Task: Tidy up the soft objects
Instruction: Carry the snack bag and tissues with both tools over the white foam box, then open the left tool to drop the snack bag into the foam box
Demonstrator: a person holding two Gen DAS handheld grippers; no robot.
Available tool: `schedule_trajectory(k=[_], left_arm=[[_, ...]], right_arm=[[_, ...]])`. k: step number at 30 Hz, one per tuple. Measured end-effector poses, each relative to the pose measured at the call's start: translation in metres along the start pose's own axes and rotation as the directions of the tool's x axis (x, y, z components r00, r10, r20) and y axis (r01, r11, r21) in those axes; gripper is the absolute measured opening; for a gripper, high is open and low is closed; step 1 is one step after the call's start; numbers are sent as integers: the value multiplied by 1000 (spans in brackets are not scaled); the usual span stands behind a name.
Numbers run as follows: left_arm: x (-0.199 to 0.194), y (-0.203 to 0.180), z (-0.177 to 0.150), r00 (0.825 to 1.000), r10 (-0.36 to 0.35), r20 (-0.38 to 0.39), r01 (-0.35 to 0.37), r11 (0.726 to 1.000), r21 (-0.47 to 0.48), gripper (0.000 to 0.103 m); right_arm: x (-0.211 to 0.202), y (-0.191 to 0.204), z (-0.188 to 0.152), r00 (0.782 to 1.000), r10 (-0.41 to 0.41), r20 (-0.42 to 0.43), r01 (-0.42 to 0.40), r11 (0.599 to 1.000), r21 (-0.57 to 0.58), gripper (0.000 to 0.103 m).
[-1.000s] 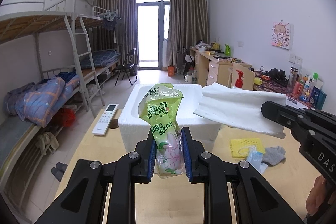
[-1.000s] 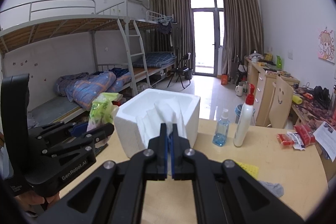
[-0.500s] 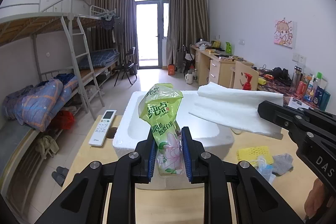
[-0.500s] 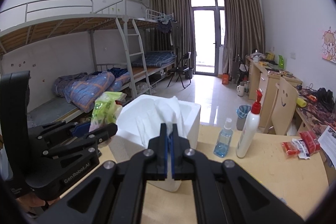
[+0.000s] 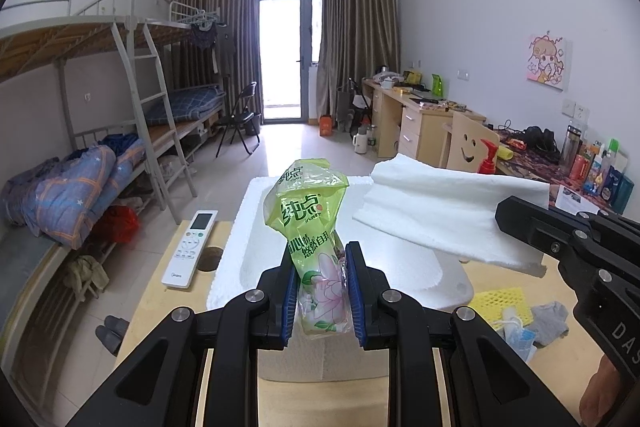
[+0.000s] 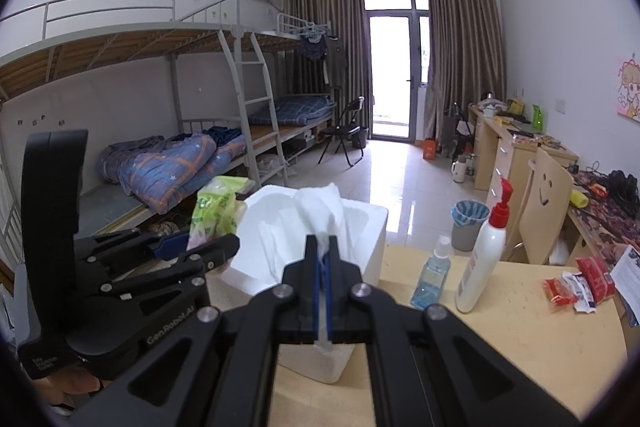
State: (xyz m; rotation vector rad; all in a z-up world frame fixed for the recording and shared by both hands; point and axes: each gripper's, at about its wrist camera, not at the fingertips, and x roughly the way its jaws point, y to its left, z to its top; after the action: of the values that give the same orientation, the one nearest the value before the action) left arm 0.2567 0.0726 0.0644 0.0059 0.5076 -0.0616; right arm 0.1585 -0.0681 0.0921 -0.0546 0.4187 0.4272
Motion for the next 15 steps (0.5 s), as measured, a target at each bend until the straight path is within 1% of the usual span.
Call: schedule_trajectory(k=[8, 12, 15], left_arm=[[12, 3, 5, 1000, -6, -7, 6, 1000, 6, 24], [19, -7, 9, 1000, -27, -7, 27, 999, 26, 24], [26, -9, 10, 999, -33, -10, 33, 999, 23, 24]], right_arm=[[6, 1, 3, 1000, -8, -5, 8, 1000, 6, 4], [7, -5, 5, 1000, -23, -6, 23, 1000, 16, 4], [5, -11, 4, 999, -43, -1, 43, 999, 21, 4]])
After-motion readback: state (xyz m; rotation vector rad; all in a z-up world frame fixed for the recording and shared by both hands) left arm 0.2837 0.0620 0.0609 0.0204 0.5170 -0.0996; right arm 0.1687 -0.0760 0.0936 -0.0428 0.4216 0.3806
